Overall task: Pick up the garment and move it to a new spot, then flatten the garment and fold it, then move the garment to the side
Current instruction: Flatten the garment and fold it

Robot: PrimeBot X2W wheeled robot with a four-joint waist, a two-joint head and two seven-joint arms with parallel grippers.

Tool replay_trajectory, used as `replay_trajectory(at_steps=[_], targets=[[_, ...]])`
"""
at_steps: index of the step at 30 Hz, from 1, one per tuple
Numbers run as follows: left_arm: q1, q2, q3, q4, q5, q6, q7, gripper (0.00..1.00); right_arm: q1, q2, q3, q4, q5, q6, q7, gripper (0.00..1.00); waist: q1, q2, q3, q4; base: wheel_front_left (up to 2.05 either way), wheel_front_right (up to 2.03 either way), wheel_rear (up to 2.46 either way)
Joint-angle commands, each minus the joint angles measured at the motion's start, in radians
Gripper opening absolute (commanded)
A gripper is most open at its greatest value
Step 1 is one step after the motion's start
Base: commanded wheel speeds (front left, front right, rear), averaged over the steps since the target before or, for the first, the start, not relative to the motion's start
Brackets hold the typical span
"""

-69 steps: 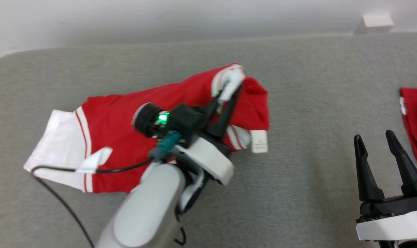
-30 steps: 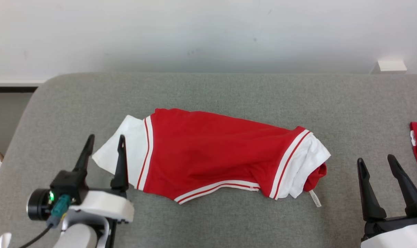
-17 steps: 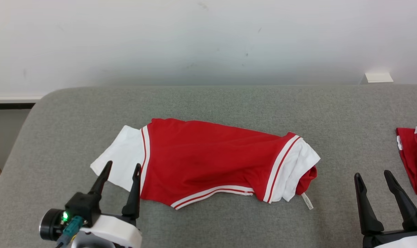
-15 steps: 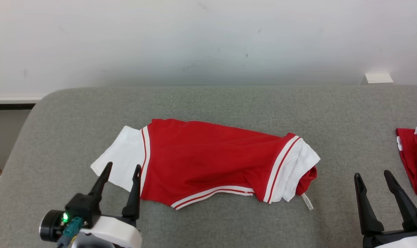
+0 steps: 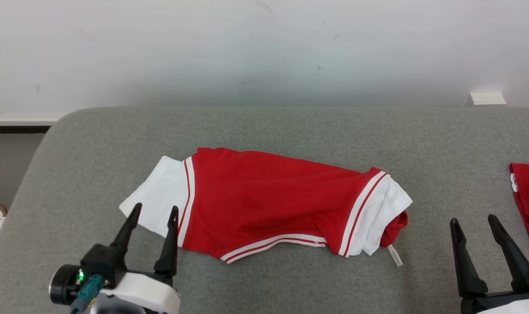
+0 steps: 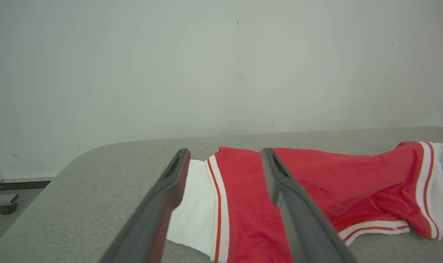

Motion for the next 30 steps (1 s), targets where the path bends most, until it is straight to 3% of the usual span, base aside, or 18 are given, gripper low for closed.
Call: replay_trajectory(at_steps=[1, 6, 10, 18, 30], targets=[[-0.004, 0.007, 0.003, -0.005, -0.009, 0.002, -0.008, 1.0, 0.006, 0.002, 0.0, -0.002, 0.004, -0.003, -0.004, 1.0, 0.0, 0.0, 0.005, 0.002, 0.0, 0.0, 0.0], [-0.029, 0.01, 0.006, -0.024, 0.003, 0.01, -0.01, 1.0, -0.015, -0.001, 0.013, 0.001, 0.002, -0.003, 0.006, 1.0, 0.0, 0.0, 0.034, 0.016, 0.0, 0.0, 0.0], [-0.066, 0.0, -0.002, -0.05, 0.023, 0.016, -0.008, 1.0, -0.08, -0.044, 0.077, 0.033, 0.011, -0.003, 0.019, 1.0, 0.0, 0.0, 0.087, 0.047, 0.0, 0.0, 0.0], [-0.151, -0.049, -0.026, -0.059, 0.053, 0.012, -0.018, 1.0, -0.293, -0.129, 0.371, 0.229, 0.078, -0.003, 0.021, 1.0, 0.0, 0.0, 0.194, 0.143, 0.0, 0.0, 0.0], [-0.207, -0.12, -0.034, 0.0, 0.065, -0.013, -0.033, 1.0, -0.604, -0.121, 0.806, 0.63, 0.192, -0.002, 0.003, 1.0, 0.0, 0.0, 0.259, 0.213, 0.0, 0.0, 0.0]])
